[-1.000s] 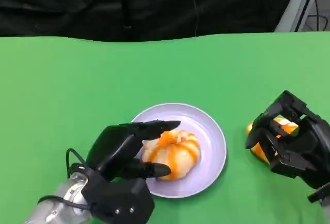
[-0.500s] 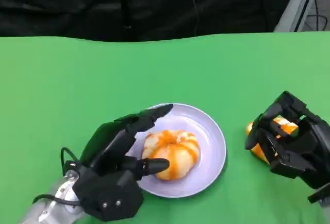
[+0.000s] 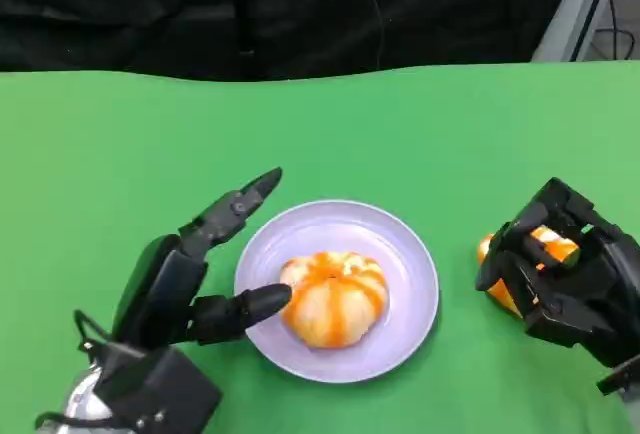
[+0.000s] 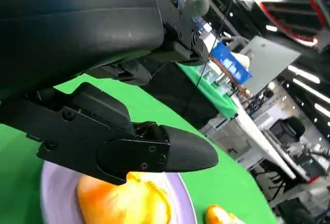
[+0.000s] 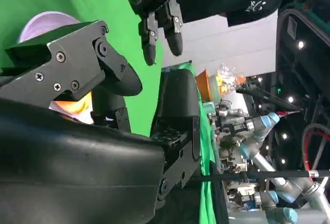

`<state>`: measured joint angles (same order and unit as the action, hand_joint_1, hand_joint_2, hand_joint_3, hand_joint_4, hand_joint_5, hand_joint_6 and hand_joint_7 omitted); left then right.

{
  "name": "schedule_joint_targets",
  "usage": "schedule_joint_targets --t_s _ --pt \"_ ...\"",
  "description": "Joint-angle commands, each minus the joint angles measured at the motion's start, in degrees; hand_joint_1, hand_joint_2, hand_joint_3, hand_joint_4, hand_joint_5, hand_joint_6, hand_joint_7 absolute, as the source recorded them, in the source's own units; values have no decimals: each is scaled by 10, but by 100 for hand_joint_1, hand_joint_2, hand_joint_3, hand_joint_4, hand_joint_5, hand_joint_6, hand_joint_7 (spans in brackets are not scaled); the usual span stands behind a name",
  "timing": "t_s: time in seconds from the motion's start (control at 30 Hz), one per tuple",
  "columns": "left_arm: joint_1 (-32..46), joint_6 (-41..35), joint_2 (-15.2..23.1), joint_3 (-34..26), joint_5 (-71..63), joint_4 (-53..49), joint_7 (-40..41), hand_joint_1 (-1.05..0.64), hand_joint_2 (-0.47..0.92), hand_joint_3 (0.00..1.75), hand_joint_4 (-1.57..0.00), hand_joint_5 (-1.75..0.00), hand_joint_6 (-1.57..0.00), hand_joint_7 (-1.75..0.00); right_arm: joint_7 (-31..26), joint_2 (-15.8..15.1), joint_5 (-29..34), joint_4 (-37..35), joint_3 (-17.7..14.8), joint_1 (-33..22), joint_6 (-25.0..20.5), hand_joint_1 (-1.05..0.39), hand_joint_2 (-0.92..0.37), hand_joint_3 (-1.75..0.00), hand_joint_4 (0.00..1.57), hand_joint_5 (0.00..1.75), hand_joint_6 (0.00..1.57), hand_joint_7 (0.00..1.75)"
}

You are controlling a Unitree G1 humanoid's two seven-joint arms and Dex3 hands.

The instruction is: Grasp the bread from the table and place it into the plate.

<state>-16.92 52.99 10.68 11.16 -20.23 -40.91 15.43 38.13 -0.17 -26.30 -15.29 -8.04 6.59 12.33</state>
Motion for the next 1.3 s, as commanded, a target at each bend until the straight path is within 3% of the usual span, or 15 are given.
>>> schedule_joint_targets --t_s 0.03,0.43,0.73,1.3 --pt "24 15 15 -22 25 30 -19 -81 92 36 -53 -2 -40 -2 -1 -7 -2 2 -4 3 2 8 -62 -119 50 175 36 164" --pt "82 53 20 -54 144 78 -122 -69 92 21 -55 -1 -45 -1 -3 -7 -3 1 -5 3 -1 9 -62 -121 49 175 35 165" --pt "112 62 10 -63 327 99 -273 -67 92 23 -62 -2 -46 -1 2 -10 -7 0 -8 5 -5 8 -60 -124 49 175 35 166" --pt "147 31 -29 -127 423 107 -396 -64 92 22 -66 -2 -50 -1 5 -11 -7 -4 -10 9 -6 8 -59 -126 51 175 34 166"
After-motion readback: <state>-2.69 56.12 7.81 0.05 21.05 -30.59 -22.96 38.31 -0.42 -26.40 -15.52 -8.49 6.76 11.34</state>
